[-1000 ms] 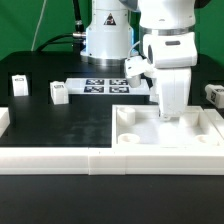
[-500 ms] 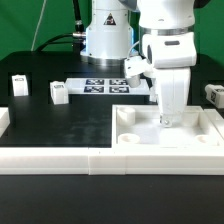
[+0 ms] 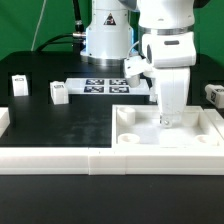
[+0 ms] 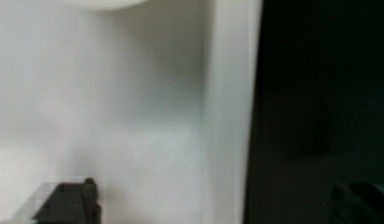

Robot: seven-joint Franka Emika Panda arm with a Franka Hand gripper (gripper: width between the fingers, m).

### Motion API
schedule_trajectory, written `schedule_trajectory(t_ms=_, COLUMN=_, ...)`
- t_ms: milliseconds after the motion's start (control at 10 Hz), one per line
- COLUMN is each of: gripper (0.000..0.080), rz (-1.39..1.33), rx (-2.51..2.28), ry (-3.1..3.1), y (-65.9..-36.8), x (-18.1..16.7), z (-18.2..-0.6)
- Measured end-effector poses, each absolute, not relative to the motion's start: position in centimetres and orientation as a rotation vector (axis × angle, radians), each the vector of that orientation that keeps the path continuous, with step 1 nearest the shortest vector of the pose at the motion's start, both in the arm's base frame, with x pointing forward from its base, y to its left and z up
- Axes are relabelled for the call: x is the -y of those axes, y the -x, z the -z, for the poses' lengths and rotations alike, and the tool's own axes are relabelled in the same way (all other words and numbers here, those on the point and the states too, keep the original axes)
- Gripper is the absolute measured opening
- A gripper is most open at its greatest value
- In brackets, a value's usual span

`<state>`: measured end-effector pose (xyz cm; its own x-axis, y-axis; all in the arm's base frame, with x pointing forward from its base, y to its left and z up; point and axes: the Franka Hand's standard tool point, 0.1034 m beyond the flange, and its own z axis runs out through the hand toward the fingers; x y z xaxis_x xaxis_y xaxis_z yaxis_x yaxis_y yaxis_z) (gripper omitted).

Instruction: Assemble one leg

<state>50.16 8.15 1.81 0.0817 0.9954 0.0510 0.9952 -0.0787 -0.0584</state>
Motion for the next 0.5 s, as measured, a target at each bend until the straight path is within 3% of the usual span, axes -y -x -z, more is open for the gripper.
schedule_trajectory(t_ms=300, gripper=0.0649, rz=0.022, rx=2.003, ry=2.376, y=-48.6, x=-9.9, z=-5.7)
schedule_trajectory(t_ms=500, gripper=0.0649, rz=0.008, rx=1.921, ry=2.445, y=-47.7, x=-11.2, z=-6.4)
